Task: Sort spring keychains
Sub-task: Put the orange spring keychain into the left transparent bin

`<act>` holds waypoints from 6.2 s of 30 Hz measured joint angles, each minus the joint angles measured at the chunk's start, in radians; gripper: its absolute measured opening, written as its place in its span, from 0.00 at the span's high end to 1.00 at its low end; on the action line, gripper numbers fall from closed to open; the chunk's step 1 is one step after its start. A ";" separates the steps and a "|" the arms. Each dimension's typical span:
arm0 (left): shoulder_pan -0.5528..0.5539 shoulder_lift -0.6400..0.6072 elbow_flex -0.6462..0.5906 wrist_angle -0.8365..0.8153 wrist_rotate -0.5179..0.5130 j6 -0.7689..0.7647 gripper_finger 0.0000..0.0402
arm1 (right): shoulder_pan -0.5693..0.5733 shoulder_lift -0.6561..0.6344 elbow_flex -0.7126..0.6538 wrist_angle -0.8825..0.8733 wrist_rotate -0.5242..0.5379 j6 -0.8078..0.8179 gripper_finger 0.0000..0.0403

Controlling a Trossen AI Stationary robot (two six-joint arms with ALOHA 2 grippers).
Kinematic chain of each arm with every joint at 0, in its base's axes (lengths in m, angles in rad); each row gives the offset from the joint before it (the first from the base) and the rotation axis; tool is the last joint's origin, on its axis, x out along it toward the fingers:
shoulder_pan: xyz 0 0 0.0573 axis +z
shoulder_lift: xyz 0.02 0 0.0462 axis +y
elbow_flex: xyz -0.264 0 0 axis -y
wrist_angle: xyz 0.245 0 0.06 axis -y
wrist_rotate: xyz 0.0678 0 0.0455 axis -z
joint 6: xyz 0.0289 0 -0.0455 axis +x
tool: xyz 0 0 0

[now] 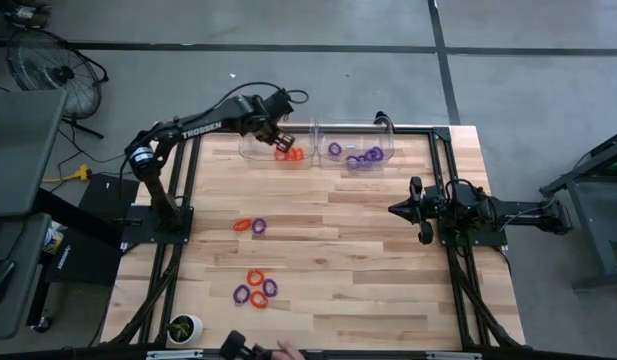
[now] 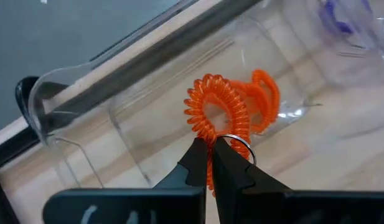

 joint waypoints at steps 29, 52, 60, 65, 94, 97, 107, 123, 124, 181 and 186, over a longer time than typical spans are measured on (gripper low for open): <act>0.038 0.205 0.156 0.000 0.079 0.077 0.87 | 0.000 0.000 0.000 0.000 0.000 0.000 0.97; -0.015 0.108 0.157 -0.067 0.076 0.182 0.58 | 0.000 0.000 0.000 0.000 0.000 0.000 0.97; -0.084 0.023 0.157 -0.179 0.071 0.162 0.58 | 0.000 0.000 0.000 0.000 0.000 0.000 0.97; -0.126 -0.001 0.157 -0.260 0.069 0.101 0.58 | 0.000 0.000 0.000 0.000 0.000 0.000 0.97; -0.364 -0.377 -0.548 -0.183 0.165 -0.203 0.58 | 0.000 0.001 0.000 0.000 0.000 0.000 0.97; -0.389 -0.382 -0.599 -0.130 0.192 -0.209 0.58 | 0.000 0.001 0.000 0.000 0.000 0.000 0.97; -0.455 -0.380 -0.718 -0.004 0.228 -0.223 0.58 | 0.000 0.000 0.000 0.000 0.000 0.000 0.97; -0.488 -0.380 -0.815 0.124 0.243 -0.203 0.58 | 0.000 0.001 0.000 0.000 0.000 0.000 0.97; -0.489 -0.380 -0.818 0.124 0.239 -0.202 0.58 | 0.000 0.001 0.000 0.000 0.000 0.000 0.97; -0.499 -0.257 -0.825 0.214 0.205 -0.176 0.58 | 0.000 0.000 0.000 0.000 0.000 0.000 0.97; -0.499 -0.220 -0.822 0.223 0.220 -0.158 0.58 | 0.000 0.000 0.000 0.000 0.000 0.000 0.97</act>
